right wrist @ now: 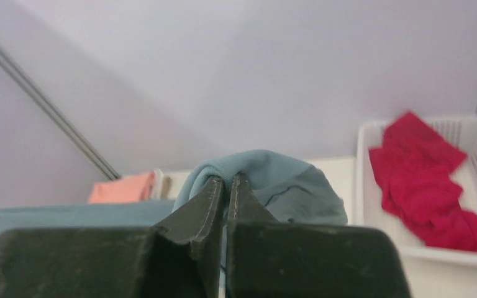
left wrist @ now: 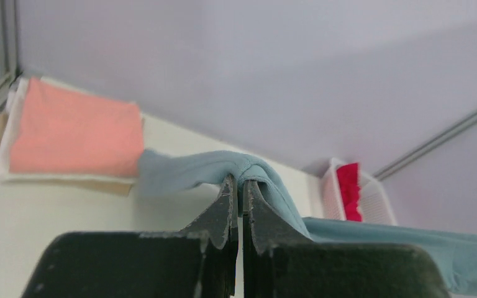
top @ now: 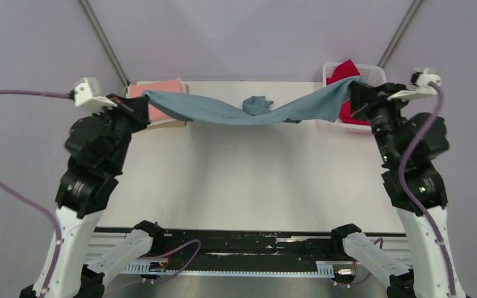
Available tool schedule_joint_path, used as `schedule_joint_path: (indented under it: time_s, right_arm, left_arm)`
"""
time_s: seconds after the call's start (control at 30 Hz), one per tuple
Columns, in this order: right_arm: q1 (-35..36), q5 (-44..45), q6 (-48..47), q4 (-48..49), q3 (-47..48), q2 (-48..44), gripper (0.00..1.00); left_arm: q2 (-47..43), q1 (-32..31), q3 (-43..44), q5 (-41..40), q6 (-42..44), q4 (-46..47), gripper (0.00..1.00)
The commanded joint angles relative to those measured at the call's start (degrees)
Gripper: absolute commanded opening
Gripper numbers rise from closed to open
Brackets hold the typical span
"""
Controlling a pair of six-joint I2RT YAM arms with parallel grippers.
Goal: Fold and stack the t-shirts
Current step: Flatten out the tshirt
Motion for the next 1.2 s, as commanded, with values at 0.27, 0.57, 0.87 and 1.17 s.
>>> schedule_joint_path:
  time_s: [0.27,0.57,0.87,1.17]
  right_arm:
    - [-0.2,-15.9,-5.4,-2.8,28.6,-5.0,0.00]
    - [-0.2,-10.2,-9.7,-3.5,40.2,1.4,0.00]
    - [-0.2,7.9,-15.4,7.0,21.3,8.4,0.00]
    - [-1.0,14.2,-13.1,22.8,-1.2,24.4,0.00]
  left_arm:
    - [-6.4,0.2,27.5,21.2,8.4,-5.3,0.00]
    - [-2.0,0.2,38.2,24.1,10.5,-8.4,0.00]
    - [5.0,0.2,19.1,-1.5,15.9,-1.4,0.00]
    - [27.1,8.1,-0.9,-2.3,11.6,10.4,0.00]
